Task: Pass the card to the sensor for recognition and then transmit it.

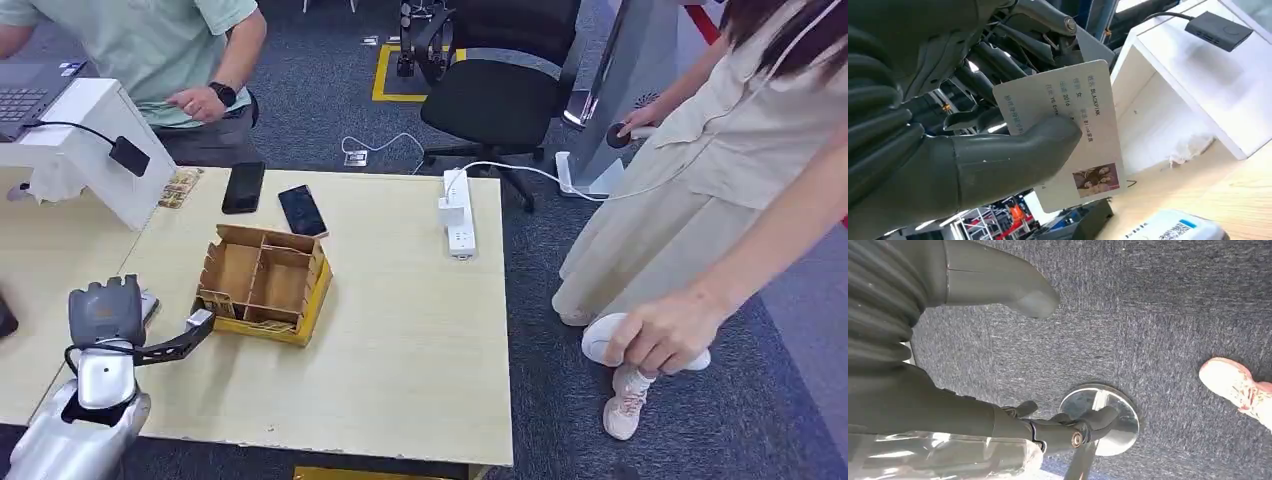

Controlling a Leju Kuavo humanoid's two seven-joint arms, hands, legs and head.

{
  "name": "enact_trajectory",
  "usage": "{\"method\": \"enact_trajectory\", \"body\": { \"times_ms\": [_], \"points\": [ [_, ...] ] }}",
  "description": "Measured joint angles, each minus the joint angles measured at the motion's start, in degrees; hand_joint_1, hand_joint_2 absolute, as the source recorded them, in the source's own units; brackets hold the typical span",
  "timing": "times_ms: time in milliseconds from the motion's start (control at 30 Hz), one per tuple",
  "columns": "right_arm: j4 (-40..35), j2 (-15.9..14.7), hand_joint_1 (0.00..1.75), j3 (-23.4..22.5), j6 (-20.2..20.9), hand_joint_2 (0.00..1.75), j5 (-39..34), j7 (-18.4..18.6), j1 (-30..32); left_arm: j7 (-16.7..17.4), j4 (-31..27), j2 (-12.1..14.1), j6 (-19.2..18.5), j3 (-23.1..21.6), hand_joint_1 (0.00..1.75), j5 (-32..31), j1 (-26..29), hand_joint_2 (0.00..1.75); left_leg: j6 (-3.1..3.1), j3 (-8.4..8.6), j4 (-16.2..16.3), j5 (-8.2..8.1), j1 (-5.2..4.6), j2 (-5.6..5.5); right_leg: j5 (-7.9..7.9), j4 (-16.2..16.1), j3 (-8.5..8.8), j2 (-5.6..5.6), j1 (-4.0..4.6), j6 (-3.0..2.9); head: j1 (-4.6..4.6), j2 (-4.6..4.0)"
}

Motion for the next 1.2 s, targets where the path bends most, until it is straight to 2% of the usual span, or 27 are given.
{"method": "enact_trajectory", "body": {
  "times_ms": [300, 433, 533, 767, 1200],
  "points": [
    [0.0, 0.0, 0.0, 0.1, 0.0, 1.75, 0.0, 0.0, 0.0, -1.5, 1.7, -1.9, -0.1, 0.0, 1.75, 0.0, -0.2, 1.75, 0.0, 0.0, 0.0, 0.0, 0.0, 0.01, 0.0, 0.0, 0.0, 0.01, 0.0, 0.0, -0.02, 0.0],
    [-0.2, 0.0, 0.0, 0.1, 0.0, 1.75, 0.0, 0.0, 0.1, -0.2, 3.2, -2.9, 0.3, -0.1, 1.75, 0.0, -0.1, 1.75, 0.0, 0.0, 0.0, 0.0, 0.0, 0.0, 0.0, 0.0, 0.0, 0.0, 0.0, 0.0, 0.0, 0.0],
    [-0.4, 0.0, 0.0, 0.0, 0.0, 1.75, 0.0, 0.0, 0.1, 0.4, 3.5, -2.9, 0.3, -0.1, 1.75, 0.0, 0.0, 1.75, 0.0, -0.01, 0.0, 0.0, 0.0, 0.0, 0.0, 0.0, 0.0, 0.0, 0.0, 0.0, -0.02, 0.0],
    [-0.5, 0.0, 0.0, -0.1, 0.3, 1.75, 0.2, 0.0, 0.1, -2.1, 3.5, -3.4, -1.8, 0.0, 1.75, 0.0, 0.9, 1.75, 0.0, -0.01, 0.0, 0.0, 0.0, -0.01, 0.0, 0.0, 0.01, -0.01, 0.0, 0.0, 0.0, 0.0],
    [-0.5, 0.0, 0.0, -0.4, 0.3, 1.75, 0.8, -0.3, 0.1, -0.7, 3.5, -3.7, -1.6, 0.0, 1.75, 0.0, 1.2, 1.75, 0.0, -0.01, 0.0, 0.0, 0.0, -0.01, 0.0, 0.0, 0.01, -0.01, 0.0, 0.0, 0.02, 0.0]
  ]
}}
